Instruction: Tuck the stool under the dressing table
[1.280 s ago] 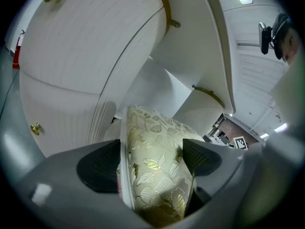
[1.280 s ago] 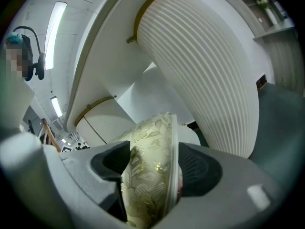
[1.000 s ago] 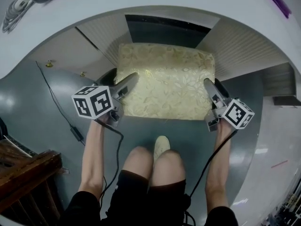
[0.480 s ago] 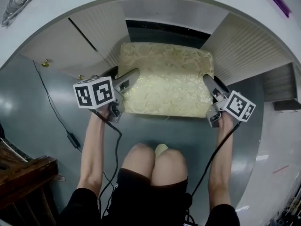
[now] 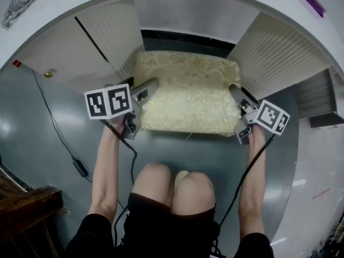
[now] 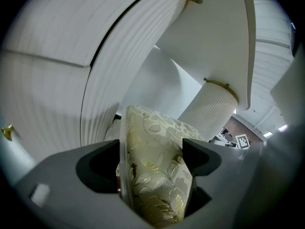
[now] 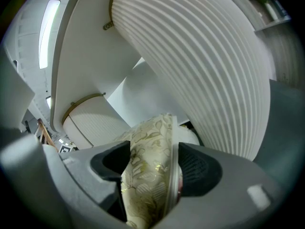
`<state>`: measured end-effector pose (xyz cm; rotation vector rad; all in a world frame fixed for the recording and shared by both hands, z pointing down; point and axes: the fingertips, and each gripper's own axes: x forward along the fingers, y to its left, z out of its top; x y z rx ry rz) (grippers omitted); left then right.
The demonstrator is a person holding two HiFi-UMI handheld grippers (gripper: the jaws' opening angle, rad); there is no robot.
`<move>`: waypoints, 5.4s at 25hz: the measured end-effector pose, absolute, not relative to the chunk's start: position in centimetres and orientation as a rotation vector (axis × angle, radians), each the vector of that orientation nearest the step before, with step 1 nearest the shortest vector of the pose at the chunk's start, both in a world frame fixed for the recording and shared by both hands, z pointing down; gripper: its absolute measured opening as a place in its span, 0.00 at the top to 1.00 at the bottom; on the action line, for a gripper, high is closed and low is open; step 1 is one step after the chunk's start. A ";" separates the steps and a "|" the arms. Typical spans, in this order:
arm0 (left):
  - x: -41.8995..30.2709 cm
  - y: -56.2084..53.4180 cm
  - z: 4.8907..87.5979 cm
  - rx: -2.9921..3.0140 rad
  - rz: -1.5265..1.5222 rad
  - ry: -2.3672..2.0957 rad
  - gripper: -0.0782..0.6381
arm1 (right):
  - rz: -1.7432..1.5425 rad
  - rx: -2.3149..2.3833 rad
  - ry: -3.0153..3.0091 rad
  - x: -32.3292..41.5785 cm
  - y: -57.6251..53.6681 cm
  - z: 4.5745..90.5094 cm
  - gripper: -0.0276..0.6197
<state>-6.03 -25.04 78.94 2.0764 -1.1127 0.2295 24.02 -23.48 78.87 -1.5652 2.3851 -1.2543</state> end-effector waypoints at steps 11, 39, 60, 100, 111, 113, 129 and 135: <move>-6.1 -25.2 79.3 2.060 0.215 -1.111 0.32 | -1.281 -1.562 2.380 24.2 -23.7 79.2 0.48; -7.2 -23.8 77.7 2.207 0.320 -1.277 0.46 | -0.979 -1.821 2.505 23.3 -21.0 77.2 0.48; -5.4 -20.0 73.4 2.446 0.359 -1.386 0.69 | -0.490 -2.049 2.607 19.0 -17.0 72.4 0.71; -3.0 -16.5 65.4 2.503 0.324 -1.485 0.88 | -0.342 -1.926 2.624 16.9 -13.8 64.7 0.95; -2.6 -15.8 53.9 2.515 0.317 -1.453 0.88 | -0.347 -1.891 2.639 15.7 -13.3 52.9 0.95; -3.0 -15.6 51.7 2.511 0.319 -1.464 0.88 | -0.358 -1.880 2.645 15.4 -13.2 50.8 0.95; -7.7 -14.0 30.5 2.490 0.252 -1.582 0.88 | -0.291 -1.838 2.681 12.3 -12.5 30.3 0.95; -9.3 -12.1 23.1 2.480 0.229 -1.597 0.88 | -0.284 -1.821 2.689 10.7 -10.5 23.1 0.95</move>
